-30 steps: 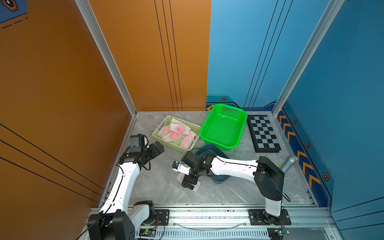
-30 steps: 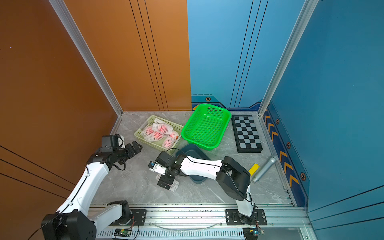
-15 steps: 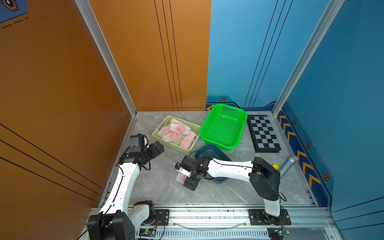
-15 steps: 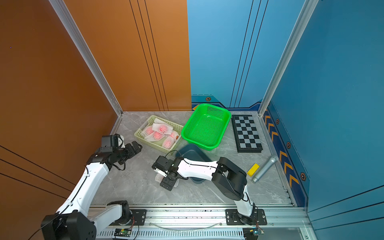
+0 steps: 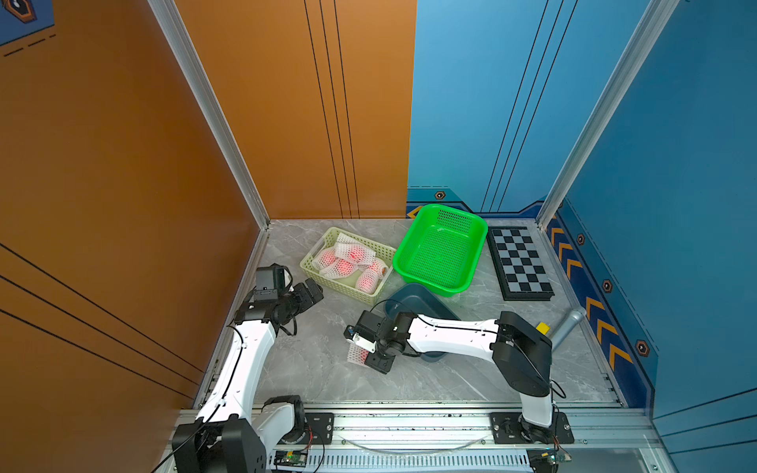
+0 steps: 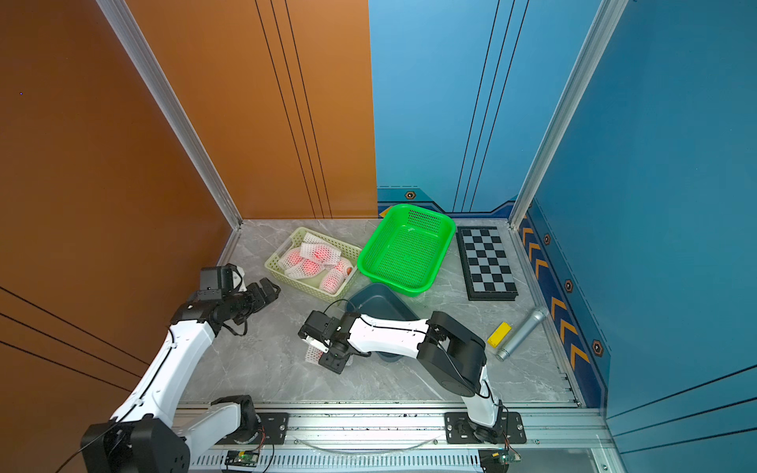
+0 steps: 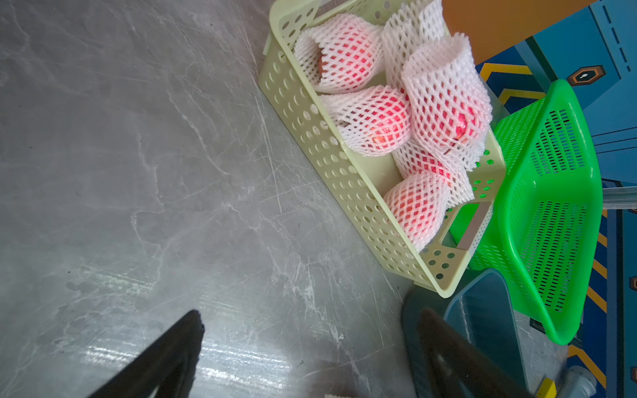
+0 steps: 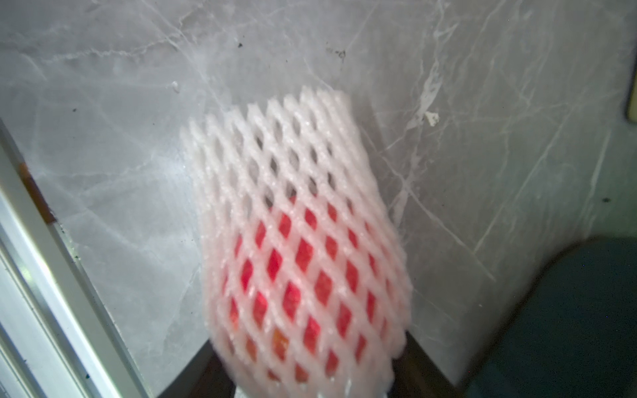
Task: Remove foam nets from apples
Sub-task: Remove the foam net from the apple.
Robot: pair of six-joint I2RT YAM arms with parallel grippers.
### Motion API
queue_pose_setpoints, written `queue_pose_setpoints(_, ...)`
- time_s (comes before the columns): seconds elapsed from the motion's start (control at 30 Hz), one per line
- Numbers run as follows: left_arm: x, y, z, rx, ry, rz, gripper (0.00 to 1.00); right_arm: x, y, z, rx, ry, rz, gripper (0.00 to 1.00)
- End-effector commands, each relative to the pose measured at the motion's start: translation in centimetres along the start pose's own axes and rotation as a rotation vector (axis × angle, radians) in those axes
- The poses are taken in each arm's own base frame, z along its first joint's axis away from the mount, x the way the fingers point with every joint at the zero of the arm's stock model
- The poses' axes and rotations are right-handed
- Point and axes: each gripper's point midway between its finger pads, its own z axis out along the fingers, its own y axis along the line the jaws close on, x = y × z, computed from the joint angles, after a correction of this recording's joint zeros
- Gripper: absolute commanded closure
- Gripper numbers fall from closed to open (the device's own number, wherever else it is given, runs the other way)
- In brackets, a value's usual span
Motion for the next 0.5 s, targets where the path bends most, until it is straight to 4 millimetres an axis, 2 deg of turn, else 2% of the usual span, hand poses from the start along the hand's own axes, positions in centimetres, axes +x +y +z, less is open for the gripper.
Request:
queue_pose_setpoints(0.0,0.0,0.0,-0.4,0.007,-0.002,-0.008,0.02,1.4,1.0,0.6,-0.030,0.057,-0.011,0.48)
queue_pose_setpoints(0.13,0.1,0.0,-0.4,0.011,-0.001,-0.011,0.02,1.6,1.2,1.2,-0.033,0.070,-0.009,0.56)
queue_pose_setpoints(0.27,0.6,0.1,-0.3,0.016,0.008,-0.023,0.02,1.8,1.4,1.5,-0.043,0.074,-0.001,0.58)
queue_pose_setpoints(0.33,0.9,0.3,-0.1,0.017,0.014,-0.030,0.02,2.0,1.7,1.5,-0.058,0.075,0.004,0.58)
queue_pose_setpoints(0.4,1.2,0.3,-0.1,0.018,0.019,-0.033,0.02,2.3,1.9,1.4,-0.065,0.073,0.000,0.51)
queue_pose_setpoints(0.47,1.3,0.3,-0.1,0.019,0.019,-0.036,0.02,2.5,1.8,1.5,-0.061,0.073,0.000,0.49)
